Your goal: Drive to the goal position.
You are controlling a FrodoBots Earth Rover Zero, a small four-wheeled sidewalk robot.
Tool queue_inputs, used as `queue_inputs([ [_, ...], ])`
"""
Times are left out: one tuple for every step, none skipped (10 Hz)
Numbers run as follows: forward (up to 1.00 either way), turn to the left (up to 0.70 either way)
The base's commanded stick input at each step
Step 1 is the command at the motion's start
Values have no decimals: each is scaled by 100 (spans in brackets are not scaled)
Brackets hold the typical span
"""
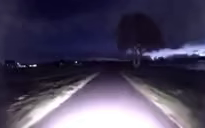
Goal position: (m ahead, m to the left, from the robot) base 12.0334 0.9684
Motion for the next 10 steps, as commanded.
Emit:
queue_inputs([
  [70, 0],
  [70, 0],
  [70, 0],
  [70, 0],
  [70, 0],
  [70, 0],
  [70, 0],
  [70, 0],
  [70, 0],
  [70, 0],
])
